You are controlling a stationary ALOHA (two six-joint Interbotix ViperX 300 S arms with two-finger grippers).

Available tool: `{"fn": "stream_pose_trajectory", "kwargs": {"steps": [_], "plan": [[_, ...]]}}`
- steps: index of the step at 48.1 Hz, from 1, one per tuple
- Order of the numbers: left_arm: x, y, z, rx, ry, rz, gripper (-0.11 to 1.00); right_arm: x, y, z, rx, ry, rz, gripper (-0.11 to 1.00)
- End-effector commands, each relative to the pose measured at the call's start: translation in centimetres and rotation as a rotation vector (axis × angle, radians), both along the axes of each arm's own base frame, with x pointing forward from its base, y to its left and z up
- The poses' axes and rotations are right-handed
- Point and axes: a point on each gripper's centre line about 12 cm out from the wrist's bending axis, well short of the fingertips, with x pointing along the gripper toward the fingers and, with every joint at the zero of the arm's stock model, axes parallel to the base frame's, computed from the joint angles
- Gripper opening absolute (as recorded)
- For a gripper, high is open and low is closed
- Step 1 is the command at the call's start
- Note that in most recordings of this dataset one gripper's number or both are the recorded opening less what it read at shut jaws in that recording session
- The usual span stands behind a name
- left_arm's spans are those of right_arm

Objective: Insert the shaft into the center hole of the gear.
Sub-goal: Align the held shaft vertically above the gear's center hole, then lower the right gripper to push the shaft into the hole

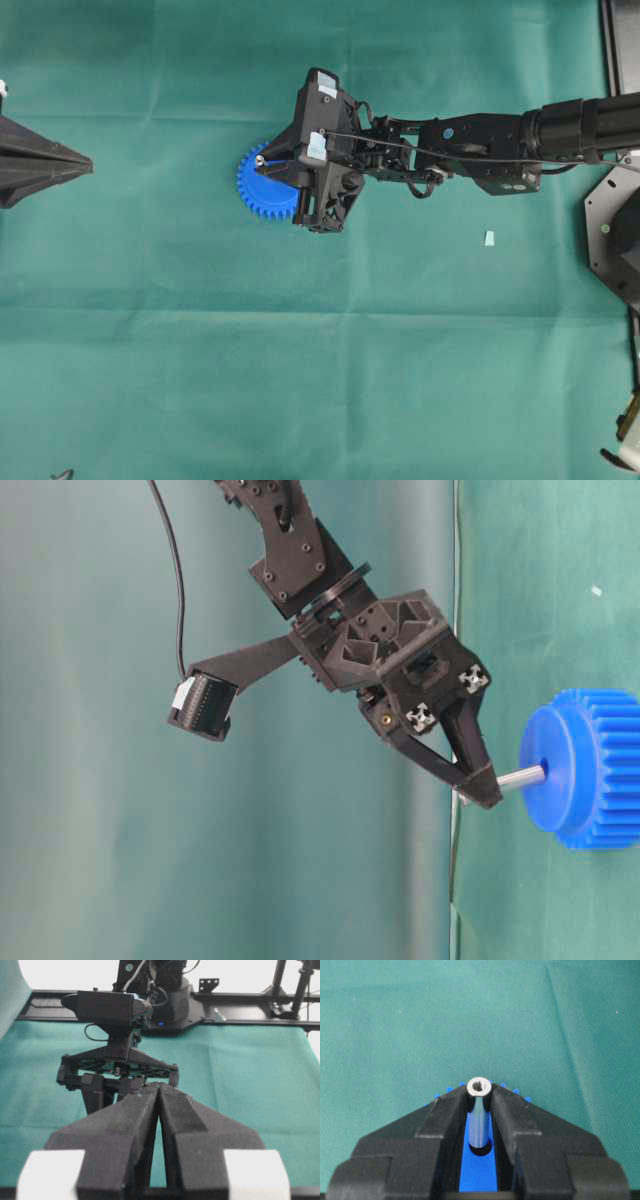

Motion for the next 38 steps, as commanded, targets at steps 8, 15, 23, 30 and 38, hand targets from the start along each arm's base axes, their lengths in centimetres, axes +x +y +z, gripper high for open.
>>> {"fn": "stream_pose_trajectory", "kwargs": {"steps": [8, 15, 23, 30, 38], "plan": [[0.2, 0.0, 1.2, 0.005, -0.031, 0.001, 0.0, -0.2, 0.0, 0.9, -0.001, -0.022, -0.004, 0.19], [0.2, 0.0, 1.2, 0.005, -0.031, 0.001, 0.0, -0.7, -0.2, 1.6, -0.003, -0.034, -0.008, 0.19], [0.2, 0.0, 1.2, 0.005, -0.032, 0.001, 0.0, -1.0, -0.2, 1.8, -0.004, -0.037, -0.009, 0.19], [0.2, 0.0, 1.3, 0.005, -0.034, 0.001, 0.0, -1.0, -0.2, 1.8, -0.004, -0.037, -0.009, 0.19], [0.2, 0.0, 1.3, 0.005, -0.034, 0.001, 0.0, -1.0, -0.2, 1.8, -0.004, -0.037, -0.009, 0.19]]}}
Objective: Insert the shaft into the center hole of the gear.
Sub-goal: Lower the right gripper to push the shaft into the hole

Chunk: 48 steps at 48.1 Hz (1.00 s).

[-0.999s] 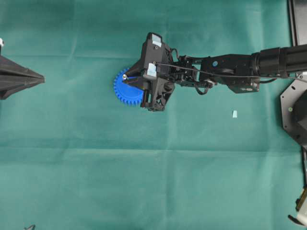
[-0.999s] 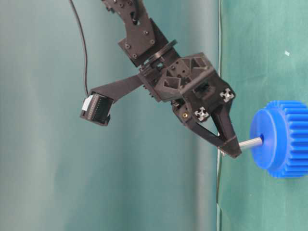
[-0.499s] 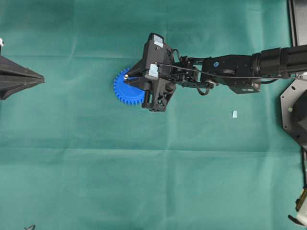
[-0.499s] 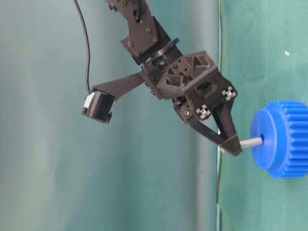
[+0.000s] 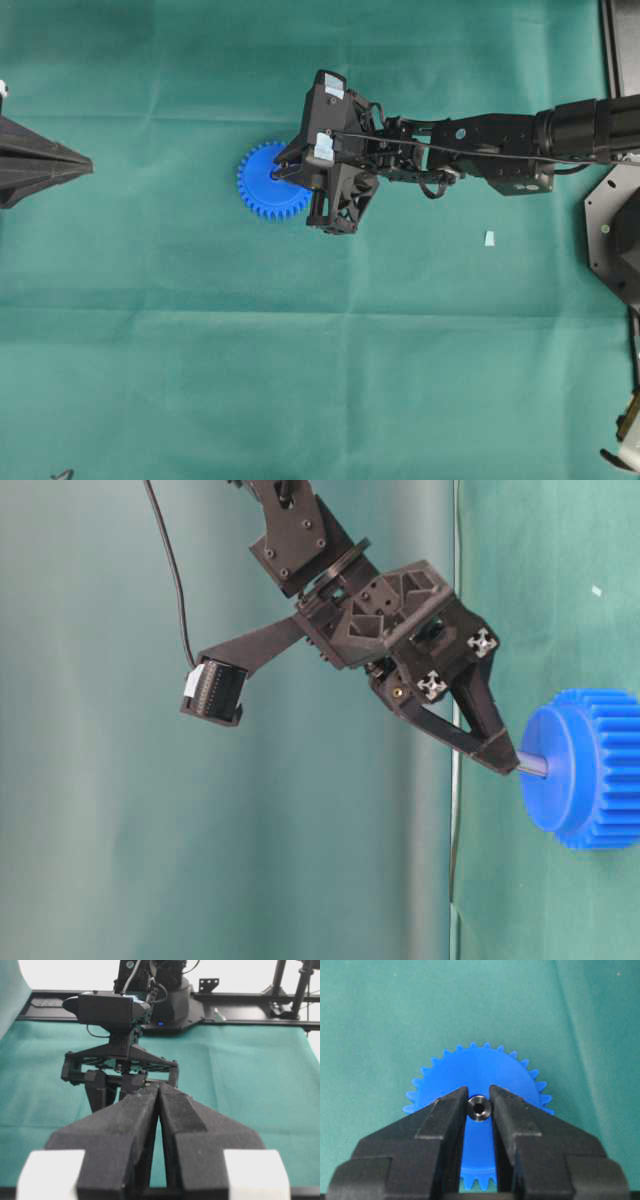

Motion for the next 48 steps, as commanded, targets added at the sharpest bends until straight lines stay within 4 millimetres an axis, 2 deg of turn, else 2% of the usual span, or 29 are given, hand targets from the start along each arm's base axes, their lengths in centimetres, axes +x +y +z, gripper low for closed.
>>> {"fn": "stream_pose_trajectory", "kwargs": {"steps": [1, 17, 28, 42, 45, 48], "plan": [[0.2, 0.0, 1.3, 0.005, -0.034, 0.001, 0.0, 0.3, -0.2, 1.7, -0.004, -0.044, -0.005, 0.19], [0.2, 0.0, 1.3, 0.005, -0.034, 0.001, 0.0, 1.7, 0.0, 0.5, -0.001, -0.02, 0.006, 0.19], [0.3, 0.0, 1.1, 0.005, -0.025, -0.001, 0.0, 1.4, 0.5, -0.4, 0.011, 0.025, 0.013, 0.19], [0.4, 0.0, 1.1, 0.005, -0.023, 0.001, 0.0, 1.5, 0.5, -0.3, 0.011, 0.023, 0.015, 0.19], [0.3, 0.0, 1.1, 0.005, -0.025, -0.001, 0.0, 1.6, 0.6, -0.2, 0.009, 0.019, 0.017, 0.31], [0.3, 0.0, 1.1, 0.005, -0.025, -0.001, 0.0, 1.6, 0.6, 0.1, 0.007, 0.01, 0.018, 0.5]]}}
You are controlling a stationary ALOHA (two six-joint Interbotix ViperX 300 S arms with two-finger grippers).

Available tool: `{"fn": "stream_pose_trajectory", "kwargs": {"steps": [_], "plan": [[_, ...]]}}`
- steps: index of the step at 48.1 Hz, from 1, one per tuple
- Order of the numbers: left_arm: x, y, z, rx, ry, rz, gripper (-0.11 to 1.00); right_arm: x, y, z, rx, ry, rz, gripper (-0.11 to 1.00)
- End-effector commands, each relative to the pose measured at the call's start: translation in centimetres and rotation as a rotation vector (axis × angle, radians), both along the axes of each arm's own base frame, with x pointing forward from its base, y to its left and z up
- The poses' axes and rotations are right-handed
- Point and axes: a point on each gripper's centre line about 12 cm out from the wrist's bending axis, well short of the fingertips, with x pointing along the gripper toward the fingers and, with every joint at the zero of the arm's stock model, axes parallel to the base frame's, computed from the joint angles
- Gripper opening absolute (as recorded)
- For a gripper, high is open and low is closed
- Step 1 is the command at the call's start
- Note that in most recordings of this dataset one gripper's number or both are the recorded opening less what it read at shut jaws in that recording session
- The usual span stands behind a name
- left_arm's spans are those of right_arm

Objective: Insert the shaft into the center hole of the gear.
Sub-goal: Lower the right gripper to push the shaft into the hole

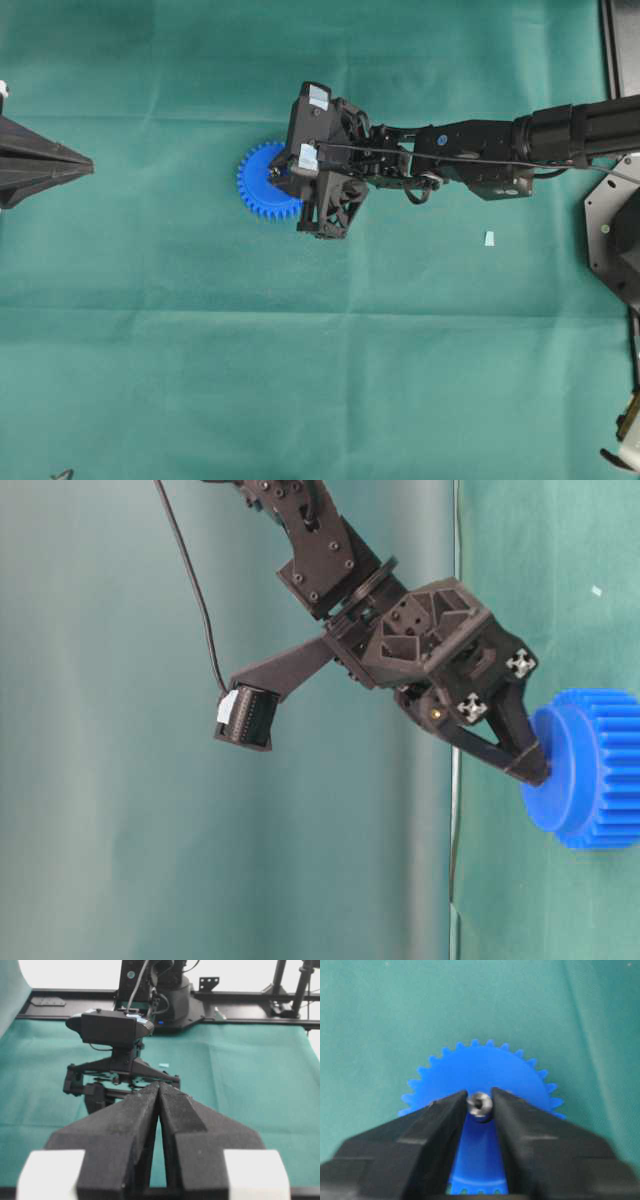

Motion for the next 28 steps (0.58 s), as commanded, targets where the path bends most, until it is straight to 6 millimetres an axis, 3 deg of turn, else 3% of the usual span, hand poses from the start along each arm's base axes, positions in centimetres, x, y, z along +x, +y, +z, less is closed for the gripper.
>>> {"fn": "stream_pose_trajectory", "kwargs": {"steps": [1, 5, 8, 16, 28], "plan": [[0.3, 0.0, 1.1, 0.005, -0.026, 0.001, 0.0, 0.6, 0.0, 1.9, -0.009, -0.056, 0.004, 0.57], [0.3, 0.0, 1.2, 0.005, -0.029, 0.001, 0.0, 0.5, 0.1, 3.0, -0.018, -0.08, 0.008, 0.82], [0.3, 0.0, 1.2, 0.005, -0.029, 0.001, 0.0, 0.3, 0.0, 4.0, -0.026, -0.1, 0.012, 0.91], [0.2, 0.0, 1.3, 0.005, -0.034, 0.001, 0.0, -1.1, -0.1, 6.8, -0.044, -0.155, 0.012, 0.8], [0.2, 0.0, 1.3, 0.005, -0.035, 0.001, 0.0, -4.2, 0.0, 10.0, -0.062, -0.224, 0.007, 0.8]]}}
